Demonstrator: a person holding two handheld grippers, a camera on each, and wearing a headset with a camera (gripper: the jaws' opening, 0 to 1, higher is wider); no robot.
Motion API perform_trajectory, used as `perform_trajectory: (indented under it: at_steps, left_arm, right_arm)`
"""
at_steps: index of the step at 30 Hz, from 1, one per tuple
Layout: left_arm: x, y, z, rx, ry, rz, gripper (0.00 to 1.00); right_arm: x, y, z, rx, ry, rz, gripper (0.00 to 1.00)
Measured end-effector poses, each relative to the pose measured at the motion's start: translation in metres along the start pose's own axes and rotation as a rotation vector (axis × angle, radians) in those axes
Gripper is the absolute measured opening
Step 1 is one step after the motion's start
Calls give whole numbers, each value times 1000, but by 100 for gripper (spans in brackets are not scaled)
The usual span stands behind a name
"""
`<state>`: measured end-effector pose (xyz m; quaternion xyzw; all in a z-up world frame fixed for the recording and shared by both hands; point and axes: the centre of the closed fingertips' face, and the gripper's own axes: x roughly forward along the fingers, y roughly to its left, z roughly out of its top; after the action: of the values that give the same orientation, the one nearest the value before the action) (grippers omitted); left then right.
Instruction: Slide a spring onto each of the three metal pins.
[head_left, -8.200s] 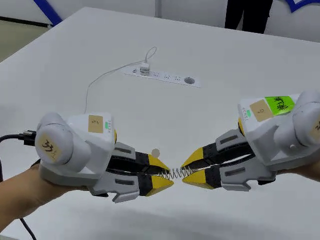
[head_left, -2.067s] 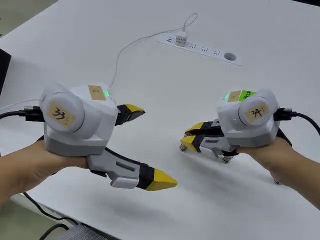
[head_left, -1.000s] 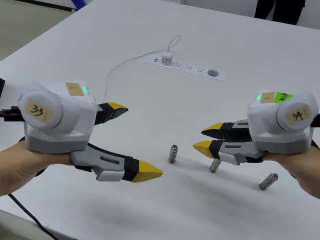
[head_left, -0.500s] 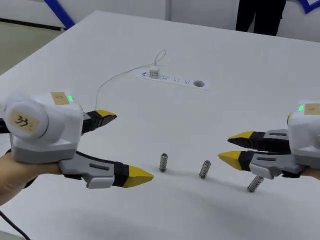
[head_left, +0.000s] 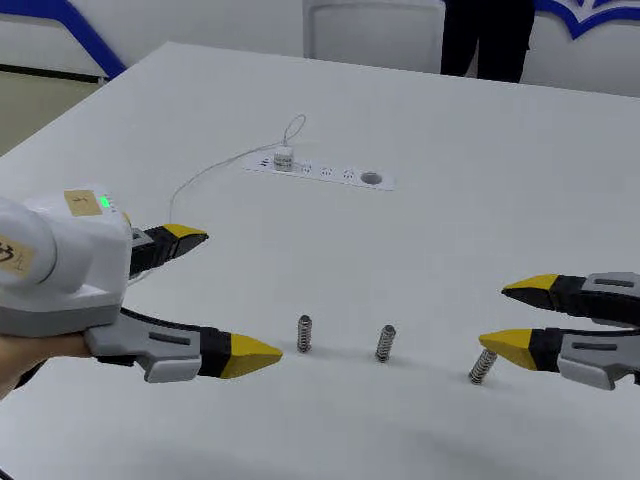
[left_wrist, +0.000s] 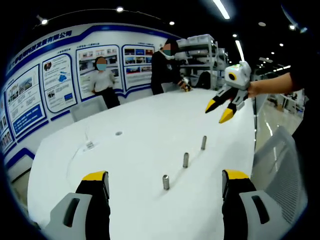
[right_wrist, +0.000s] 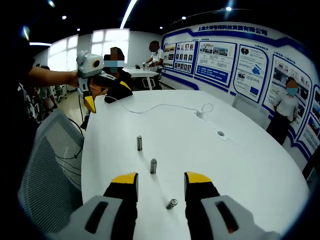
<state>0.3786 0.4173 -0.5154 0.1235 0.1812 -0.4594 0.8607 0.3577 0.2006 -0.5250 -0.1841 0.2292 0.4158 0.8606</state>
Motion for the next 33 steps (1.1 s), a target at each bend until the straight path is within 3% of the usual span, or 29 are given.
perform_trajectory:
  at_steps: [11, 19, 29, 33]
  left_arm:
    - [-1, 3, 4, 17, 11, -4, 96]
    - [1, -1, 5, 22, 15, -15, 99]
    - [6, -4, 1, 33, 39, -32, 100]
    - [6, -4, 8, 18, 13, -39, 100]
  right_arm:
    - [-21, -13, -18, 16, 26, -44, 53]
    - [-24, -12, -22, 14, 36, -56, 62]
    - [-30, -19, -21, 10, 44, -107, 77]
    - [-31, -22, -20, 11, 50, -131, 82]
